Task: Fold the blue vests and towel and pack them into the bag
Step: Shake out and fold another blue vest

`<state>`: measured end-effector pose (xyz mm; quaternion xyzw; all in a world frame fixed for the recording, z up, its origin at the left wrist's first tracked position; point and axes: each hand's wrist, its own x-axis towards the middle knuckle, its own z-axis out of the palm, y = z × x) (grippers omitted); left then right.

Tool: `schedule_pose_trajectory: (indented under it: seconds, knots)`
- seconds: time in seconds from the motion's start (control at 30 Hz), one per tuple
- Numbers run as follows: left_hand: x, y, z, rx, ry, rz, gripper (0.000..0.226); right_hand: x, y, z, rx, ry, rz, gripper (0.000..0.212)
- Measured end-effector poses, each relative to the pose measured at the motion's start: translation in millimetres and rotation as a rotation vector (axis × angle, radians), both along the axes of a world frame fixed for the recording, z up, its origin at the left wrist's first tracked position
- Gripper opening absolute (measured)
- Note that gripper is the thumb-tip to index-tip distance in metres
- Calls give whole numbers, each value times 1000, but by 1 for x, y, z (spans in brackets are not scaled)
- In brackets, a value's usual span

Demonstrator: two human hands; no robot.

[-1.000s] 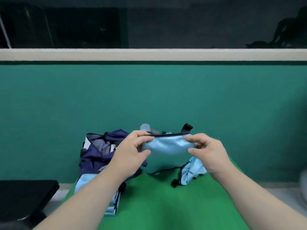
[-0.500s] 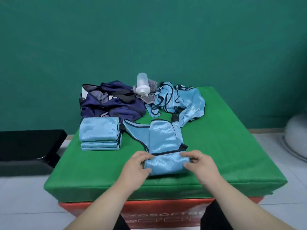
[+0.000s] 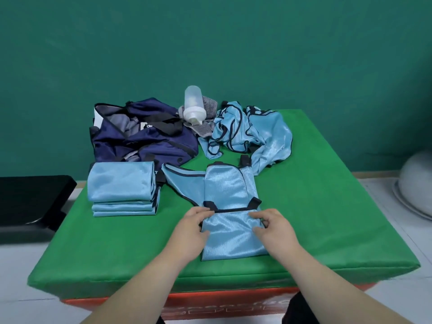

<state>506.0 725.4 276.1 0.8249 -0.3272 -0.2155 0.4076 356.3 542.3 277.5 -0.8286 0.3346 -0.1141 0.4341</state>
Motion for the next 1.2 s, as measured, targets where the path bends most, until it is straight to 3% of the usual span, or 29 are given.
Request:
schedule_pose_trajectory:
  seconds: [0.1, 0.33, 0.57, 0.8, 0.9, 1.07, 1.2]
  knots:
    - [6, 3, -11, -47, 39, 29, 47, 2, -4, -3, -50, 39, 49, 36]
    - [33, 14, -22, -174, -27, 168, 31, 47, 0, 18, -398, 16, 185, 22]
    - [44, 16, -34, -304, -37, 291, 41, 155, 29, 27, -419, 30, 478, 29]
    - [46, 17, -42, -363, -35, 359, 36, 233, 37, 13, -492, 201, 591, 43]
    - [48, 17, -44, -364, -24, 355, 35, 246, 39, 6, -530, 267, 575, 36]
    - [51, 18, -46, -381, -59, 344, 22, 235, 31, 11, -239, 120, 354, 20]
    - [52, 16, -46, -320, -55, 323, 30, 206, 13, 19, -24, -68, 141, 18]
